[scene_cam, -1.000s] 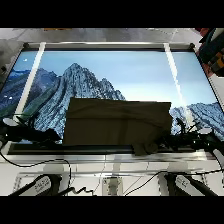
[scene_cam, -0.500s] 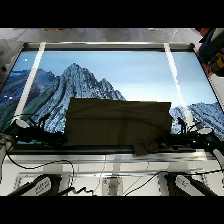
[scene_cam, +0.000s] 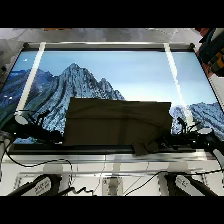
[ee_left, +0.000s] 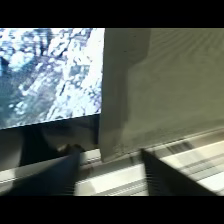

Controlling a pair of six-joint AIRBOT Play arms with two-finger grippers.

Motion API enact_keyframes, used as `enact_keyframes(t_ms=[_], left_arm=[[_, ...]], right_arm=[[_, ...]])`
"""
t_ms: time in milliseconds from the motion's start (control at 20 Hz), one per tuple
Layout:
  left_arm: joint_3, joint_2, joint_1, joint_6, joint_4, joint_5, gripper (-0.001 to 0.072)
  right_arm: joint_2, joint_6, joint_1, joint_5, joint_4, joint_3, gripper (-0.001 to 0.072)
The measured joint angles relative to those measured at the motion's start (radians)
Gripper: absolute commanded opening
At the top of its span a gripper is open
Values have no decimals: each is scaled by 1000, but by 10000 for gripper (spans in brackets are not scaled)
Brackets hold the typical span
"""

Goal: Fold the clothes and pants, and hang the long-sleeved shirts on hangers.

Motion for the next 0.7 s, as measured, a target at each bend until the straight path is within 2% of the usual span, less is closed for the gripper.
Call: enact_keyframes(t_ms=[100,150,200,250,350,450,700], left_arm=[[-19,0,-3,-1,5,7,500],[-31,0,-3,-2,3,11,459],[-42,1,-4,-2,0,19,305],[-51,0,-5,2,1,28,220],[-60,0,-5,16,1,40,217],[-66,0,-6,32,-18,58,17],[-15,-1,-6,74,-83,107,13]], right_arm=[[0,0,0,0,0,0,13],[0,0,0,-1,0,0,13],[0,0,0,-1,-1,0,13],[0,0,0,-2,-1,0,13],[0,0,0,-3,-4,0,13],[0,-5,0,-3,-6,0,12],[22,-40,0,35,-9,46,12]])
